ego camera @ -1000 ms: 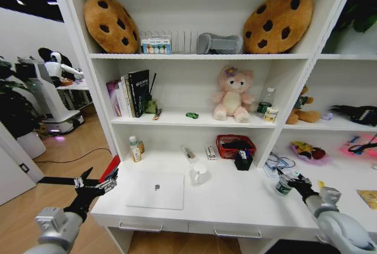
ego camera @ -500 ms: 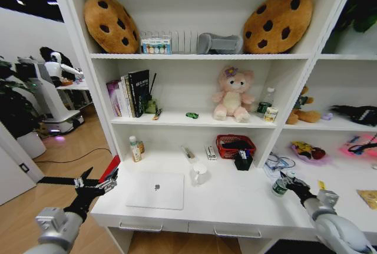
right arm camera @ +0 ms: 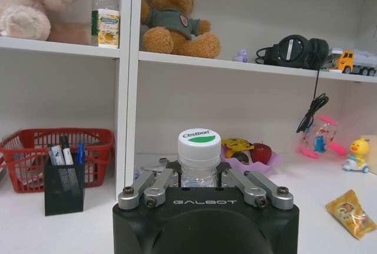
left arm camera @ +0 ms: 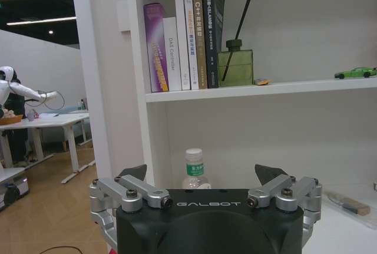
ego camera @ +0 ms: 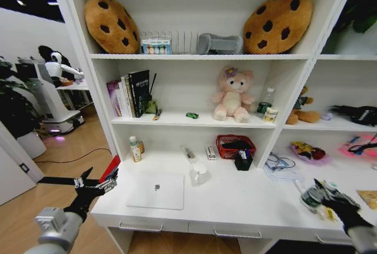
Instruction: Organize the objects on the table.
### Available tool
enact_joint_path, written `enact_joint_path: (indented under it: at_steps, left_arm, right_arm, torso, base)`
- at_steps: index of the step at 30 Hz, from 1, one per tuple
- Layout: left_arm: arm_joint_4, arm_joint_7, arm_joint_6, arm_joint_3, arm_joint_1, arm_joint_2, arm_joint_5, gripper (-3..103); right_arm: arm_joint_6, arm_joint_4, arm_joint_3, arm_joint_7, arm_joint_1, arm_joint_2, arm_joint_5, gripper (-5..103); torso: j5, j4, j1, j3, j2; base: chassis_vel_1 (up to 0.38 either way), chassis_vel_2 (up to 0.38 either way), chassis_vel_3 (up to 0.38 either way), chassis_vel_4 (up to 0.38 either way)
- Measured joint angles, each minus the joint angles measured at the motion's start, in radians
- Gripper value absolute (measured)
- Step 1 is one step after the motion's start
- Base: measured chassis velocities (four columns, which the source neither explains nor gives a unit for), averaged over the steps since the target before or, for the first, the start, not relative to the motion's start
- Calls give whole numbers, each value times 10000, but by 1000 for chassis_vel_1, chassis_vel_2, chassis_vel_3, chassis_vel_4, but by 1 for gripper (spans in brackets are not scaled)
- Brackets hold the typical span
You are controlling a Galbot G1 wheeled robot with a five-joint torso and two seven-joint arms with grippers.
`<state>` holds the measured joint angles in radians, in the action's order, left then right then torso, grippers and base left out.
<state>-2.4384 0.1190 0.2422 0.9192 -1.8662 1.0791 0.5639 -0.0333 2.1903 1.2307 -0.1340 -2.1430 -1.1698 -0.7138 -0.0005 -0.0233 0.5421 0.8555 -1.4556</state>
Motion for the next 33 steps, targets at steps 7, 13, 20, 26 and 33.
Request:
enact_joint_path:
  at_steps: [7,13,20,26,33]
  left_arm:
    - [0,1,0,0,0,0,0,100]
    - [0,0,0,0,0,0,0,100]
    - [0,0,0,0,0,0,0,100]
    - [0,1,0,0,0,0,0,100]
    - [0,0,0,0,0,0,0,100]
  right_arm:
    - [-1763,83,-1997,430,-696,-1336,1614,26]
    - [-2382,-324,-2739,727,-796,-1686,1851,26]
    - [-2554,-295,-2841,839,-856,-1627,1882,26]
    - [-2614,200,-2836,759,-986,-1690,1961,26]
    - [-2704,604,-2967,784,-1063,-1743,2081,26]
  torso:
    - [4,5,1,2,1]
    - [4,5,1,2,1]
    - [3,5,3,2,2]
    - [1,6,2,2,3]
    - [4,4,5,3,5]
  base:
    - [0,0,0,0]
    - [0,0,0,0]
    - [-10,-9,14,9]
    - [-121,-134,143,131]
    - [-224,-227,234,201]
